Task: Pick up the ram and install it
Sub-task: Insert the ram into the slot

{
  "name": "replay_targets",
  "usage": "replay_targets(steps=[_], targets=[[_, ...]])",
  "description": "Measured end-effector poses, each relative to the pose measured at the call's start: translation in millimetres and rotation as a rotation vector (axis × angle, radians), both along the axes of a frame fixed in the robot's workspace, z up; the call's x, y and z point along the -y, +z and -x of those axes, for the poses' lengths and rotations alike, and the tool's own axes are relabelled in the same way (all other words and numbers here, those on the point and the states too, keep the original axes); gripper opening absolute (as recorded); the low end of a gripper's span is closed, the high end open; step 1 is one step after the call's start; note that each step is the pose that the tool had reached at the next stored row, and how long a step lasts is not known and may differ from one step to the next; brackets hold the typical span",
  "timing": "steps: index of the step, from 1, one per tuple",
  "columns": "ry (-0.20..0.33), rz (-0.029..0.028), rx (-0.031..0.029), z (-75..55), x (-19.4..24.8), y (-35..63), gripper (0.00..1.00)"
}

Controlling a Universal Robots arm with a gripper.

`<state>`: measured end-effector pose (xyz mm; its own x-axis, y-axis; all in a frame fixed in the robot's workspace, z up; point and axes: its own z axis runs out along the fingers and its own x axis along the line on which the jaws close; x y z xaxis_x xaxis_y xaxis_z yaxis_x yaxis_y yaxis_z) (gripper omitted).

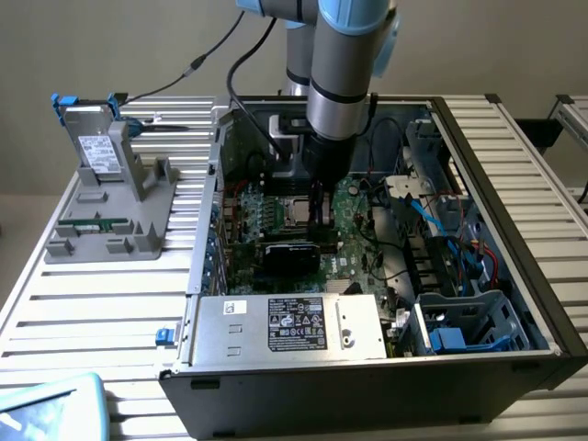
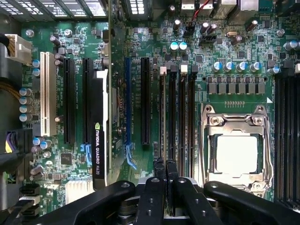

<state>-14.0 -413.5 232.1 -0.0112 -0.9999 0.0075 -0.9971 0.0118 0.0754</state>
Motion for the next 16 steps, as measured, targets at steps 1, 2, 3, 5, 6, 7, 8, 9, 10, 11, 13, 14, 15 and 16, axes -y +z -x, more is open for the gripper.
replay_targets(steps=[1, 2, 3, 5, 6, 7, 8, 9, 10, 11, 13, 14, 15, 16], targets=[[0.000, 0.0001, -0.0028, -0.6, 0.0, 0.0, 0.13], [0.000, 0.0002, -0.0051, -1.0, 0.1, 0.1, 0.13], [0.000, 0.0001, -0.0071, -1.2, 0.0, 0.1, 0.13], [0.000, 0.0001, -0.0084, -1.2, 0.0, 0.0, 0.13], [0.000, 0.0001, -0.0085, -1.2, 0.1, 0.0, 0.13], [0.000, 0.0000, -0.0086, -1.2, 0.1, 0.0, 0.13], [0.000, 0.0000, -0.0086, -1.3, 0.1, 0.0, 0.13], [0.000, 0.0001, -0.0086, -1.3, 0.1, 0.0, 0.13], [0.000, 0.0000, -0.0086, -1.3, 0.1, -0.1, 0.13], [0.000, 0.0000, -0.0086, -1.3, 0.0, -0.1, 0.13], [-0.001, 0.0001, -0.0086, -1.3, 0.1, -0.2, 0.13], [-0.001, 0.0001, -0.0086, -1.3, 0.1, -0.3, 0.13], [-0.001, 0.0001, -0.0088, -1.3, 0.1, -0.3, 0.13], [-0.001, 0.0000, -0.0090, -1.3, 0.1, -0.3, 0.13]])
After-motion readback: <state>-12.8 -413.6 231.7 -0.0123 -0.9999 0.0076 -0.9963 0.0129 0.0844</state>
